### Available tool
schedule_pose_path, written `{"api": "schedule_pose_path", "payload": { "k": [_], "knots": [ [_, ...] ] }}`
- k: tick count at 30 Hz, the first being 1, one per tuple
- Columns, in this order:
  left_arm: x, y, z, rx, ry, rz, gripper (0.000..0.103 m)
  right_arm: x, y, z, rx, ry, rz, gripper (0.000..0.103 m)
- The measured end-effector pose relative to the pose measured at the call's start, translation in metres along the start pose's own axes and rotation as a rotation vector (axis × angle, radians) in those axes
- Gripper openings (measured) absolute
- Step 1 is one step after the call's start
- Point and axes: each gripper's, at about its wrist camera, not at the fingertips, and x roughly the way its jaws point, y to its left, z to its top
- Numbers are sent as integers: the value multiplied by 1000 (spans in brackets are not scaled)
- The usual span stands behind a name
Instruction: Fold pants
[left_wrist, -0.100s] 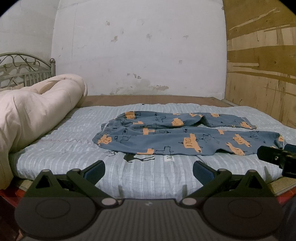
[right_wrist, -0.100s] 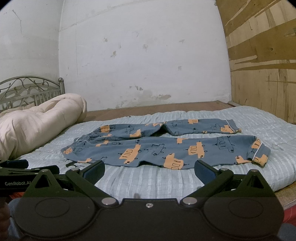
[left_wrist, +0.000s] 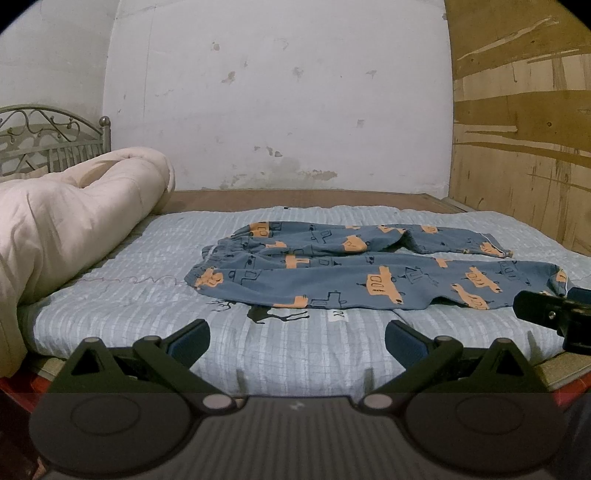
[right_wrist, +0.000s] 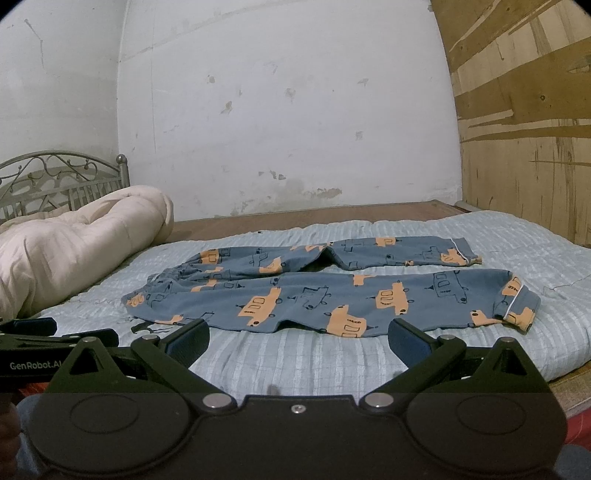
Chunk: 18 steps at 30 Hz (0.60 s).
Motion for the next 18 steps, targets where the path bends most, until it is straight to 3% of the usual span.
{"api": "schedule_pose_path", "payload": {
  "k": [18],
  "knots": [
    [0, -1, 0, 2, 2, 1, 102, -2, -1, -3, -4, -2, 7, 102]
  ]
}}
